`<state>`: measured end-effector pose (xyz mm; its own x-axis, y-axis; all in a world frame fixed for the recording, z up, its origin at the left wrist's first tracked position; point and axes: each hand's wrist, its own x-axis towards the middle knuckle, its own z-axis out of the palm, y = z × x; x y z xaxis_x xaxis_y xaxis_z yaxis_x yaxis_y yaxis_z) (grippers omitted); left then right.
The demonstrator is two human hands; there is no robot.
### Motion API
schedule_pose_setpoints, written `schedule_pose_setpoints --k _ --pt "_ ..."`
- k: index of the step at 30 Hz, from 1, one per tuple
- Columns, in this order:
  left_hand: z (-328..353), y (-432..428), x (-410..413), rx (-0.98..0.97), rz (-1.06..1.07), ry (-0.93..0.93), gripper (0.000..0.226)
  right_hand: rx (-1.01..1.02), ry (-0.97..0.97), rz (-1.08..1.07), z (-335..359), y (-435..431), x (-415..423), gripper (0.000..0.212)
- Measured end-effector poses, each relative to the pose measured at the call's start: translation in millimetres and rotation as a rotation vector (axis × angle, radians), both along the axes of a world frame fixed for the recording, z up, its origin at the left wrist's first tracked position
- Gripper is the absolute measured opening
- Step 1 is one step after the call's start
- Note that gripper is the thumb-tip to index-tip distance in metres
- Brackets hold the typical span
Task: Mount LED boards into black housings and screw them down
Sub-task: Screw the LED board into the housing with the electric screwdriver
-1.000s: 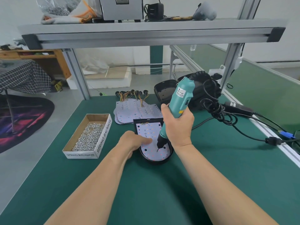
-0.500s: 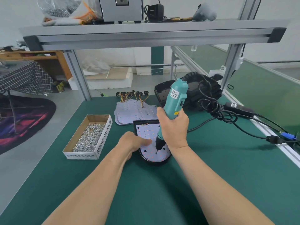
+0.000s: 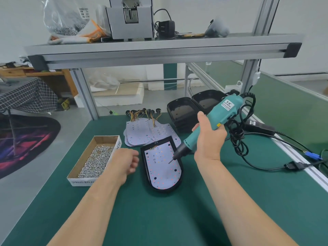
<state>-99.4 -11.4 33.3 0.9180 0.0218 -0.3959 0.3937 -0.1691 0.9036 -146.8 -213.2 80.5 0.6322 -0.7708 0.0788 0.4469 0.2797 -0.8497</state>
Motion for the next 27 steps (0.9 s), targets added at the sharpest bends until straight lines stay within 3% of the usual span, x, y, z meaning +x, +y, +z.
schedule_pose_setpoints --k 3,9,16,27 --pt "14 1 -13 -0.418 -0.115 0.134 0.019 0.062 -0.016 0.003 9 2 2 0.022" --pt "16 -14 -26 -0.755 -0.240 0.231 0.007 0.117 -0.040 0.011 24 7 7 0.019" --pt "6 -27 -25 -0.878 -0.038 0.325 0.020 0.125 -0.043 0.000 33 5 10 0.019" --pt "2 -28 -28 -0.958 -0.080 0.369 0.024 0.090 -0.063 0.009 30 11 12 0.019"
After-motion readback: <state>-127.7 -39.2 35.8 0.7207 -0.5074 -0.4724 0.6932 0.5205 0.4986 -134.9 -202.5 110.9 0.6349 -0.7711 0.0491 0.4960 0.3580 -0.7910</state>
